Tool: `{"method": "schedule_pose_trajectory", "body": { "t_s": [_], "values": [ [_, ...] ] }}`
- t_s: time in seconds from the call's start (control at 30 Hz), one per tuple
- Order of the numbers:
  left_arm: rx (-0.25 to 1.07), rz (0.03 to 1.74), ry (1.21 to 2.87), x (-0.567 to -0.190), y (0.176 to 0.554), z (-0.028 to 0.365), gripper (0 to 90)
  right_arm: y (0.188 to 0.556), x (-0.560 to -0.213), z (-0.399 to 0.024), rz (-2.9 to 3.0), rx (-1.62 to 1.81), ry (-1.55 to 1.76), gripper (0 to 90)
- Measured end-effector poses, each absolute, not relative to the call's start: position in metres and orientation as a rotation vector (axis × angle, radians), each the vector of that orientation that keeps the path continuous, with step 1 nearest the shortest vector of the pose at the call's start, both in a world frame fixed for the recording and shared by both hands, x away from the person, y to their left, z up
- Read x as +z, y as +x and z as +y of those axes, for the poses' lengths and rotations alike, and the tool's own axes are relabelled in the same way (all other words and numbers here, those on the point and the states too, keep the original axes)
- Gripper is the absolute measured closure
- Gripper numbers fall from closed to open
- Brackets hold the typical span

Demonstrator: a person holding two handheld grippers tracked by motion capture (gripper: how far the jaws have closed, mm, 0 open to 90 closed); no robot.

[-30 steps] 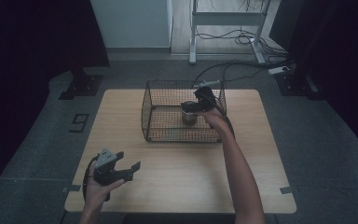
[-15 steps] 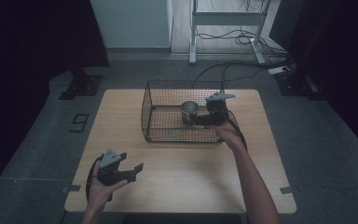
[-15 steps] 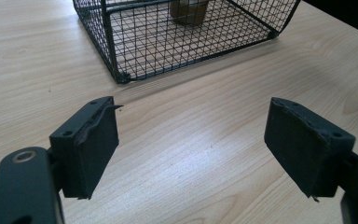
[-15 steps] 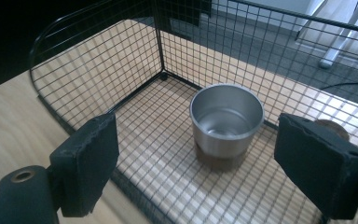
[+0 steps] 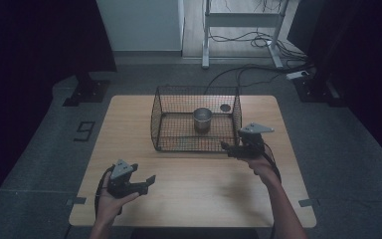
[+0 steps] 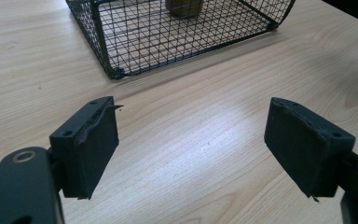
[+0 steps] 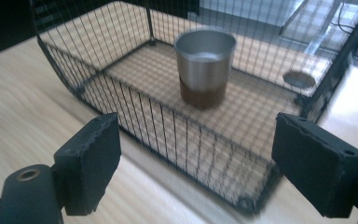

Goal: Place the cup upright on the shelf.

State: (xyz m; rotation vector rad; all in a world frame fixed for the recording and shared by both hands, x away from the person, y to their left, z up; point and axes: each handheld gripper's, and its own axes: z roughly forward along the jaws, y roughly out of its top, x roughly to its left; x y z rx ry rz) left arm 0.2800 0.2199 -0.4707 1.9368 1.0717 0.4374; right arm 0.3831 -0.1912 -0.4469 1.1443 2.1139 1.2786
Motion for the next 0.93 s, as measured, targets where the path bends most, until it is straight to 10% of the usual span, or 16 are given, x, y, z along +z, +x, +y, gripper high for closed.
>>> {"method": "schedule_pose_trajectory", "body": {
  "t_s": [0.93],
  "values": [
    [0.431, 1.059, 1.975, -0.475, 0.281, 0.210, 17.7, 0.347, -0.515, -0.230, 2.100, 1.200, 1.300, 15.5]
  ]
}}
